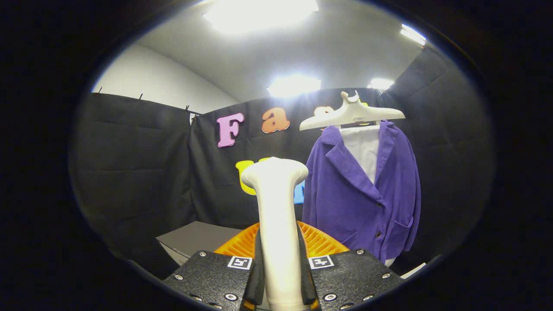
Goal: Iron the clothes twice with a garment steamer, once on the left side and once on the right side.
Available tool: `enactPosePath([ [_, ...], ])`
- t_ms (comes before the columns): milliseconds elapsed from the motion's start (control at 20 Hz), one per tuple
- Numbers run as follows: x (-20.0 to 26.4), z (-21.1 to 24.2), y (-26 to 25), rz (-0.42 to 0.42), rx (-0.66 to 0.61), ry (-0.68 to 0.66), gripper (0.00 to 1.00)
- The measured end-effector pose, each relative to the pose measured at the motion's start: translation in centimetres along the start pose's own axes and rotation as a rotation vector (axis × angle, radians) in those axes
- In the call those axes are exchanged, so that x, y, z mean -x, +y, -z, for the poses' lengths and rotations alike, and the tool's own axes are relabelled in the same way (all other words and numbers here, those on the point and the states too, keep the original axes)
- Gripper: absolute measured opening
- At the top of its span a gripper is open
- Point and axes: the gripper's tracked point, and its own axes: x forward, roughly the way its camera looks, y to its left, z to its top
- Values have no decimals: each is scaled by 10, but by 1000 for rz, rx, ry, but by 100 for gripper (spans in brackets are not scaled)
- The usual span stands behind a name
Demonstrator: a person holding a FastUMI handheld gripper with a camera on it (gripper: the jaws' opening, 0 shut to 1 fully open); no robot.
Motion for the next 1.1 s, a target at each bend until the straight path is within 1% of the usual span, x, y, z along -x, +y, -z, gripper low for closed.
enactPosePath([
  [150, -13, -9, -16, 48, 13, -13, 33],
  [300, -31, -19, -39, 116, 12, -45, 33],
  [450, -48, -20, -65, 189, 17, -52, 33],
  [600, -64, -19, -84, 242, 4, -51, 33],
  [850, -89, -22, -104, 282, -31, -73, 33],
  [1100, -106, -7, -119, 312, -37, -54, 33],
])
